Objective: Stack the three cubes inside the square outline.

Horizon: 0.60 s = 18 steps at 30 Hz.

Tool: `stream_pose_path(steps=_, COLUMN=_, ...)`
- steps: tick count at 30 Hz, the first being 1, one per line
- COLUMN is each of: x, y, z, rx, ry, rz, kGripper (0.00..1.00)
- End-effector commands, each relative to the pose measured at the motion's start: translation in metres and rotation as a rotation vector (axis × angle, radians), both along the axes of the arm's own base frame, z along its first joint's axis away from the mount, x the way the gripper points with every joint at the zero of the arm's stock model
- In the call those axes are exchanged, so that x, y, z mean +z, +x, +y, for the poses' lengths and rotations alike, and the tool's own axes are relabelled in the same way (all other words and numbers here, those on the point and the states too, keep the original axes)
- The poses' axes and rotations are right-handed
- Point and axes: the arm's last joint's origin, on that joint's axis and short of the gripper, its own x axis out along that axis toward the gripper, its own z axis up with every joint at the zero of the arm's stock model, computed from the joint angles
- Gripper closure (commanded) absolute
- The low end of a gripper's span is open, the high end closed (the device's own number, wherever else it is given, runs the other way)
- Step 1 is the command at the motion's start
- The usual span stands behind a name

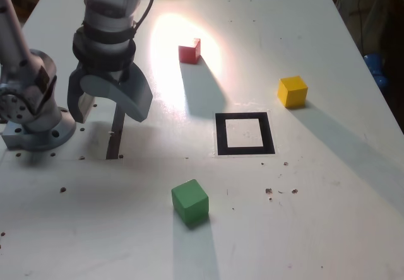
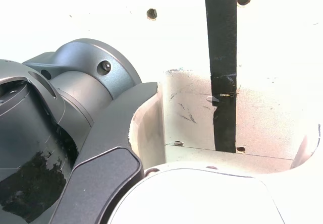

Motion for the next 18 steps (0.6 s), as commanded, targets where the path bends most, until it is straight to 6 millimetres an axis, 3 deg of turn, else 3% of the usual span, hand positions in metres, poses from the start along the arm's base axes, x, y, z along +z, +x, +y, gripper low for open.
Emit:
stream_pose_path(steps=1, x=-0.0007, y=0.0005, z=-0.0003, rx=-0.002, ry=0.001, rz=0.003, kGripper=0.01)
stream_pose_path(steps=18, x=0.0016, y=0.0003, z=0.0008, rx=-0.023, ry=-0.007, rz=0.008, kGripper=0.01)
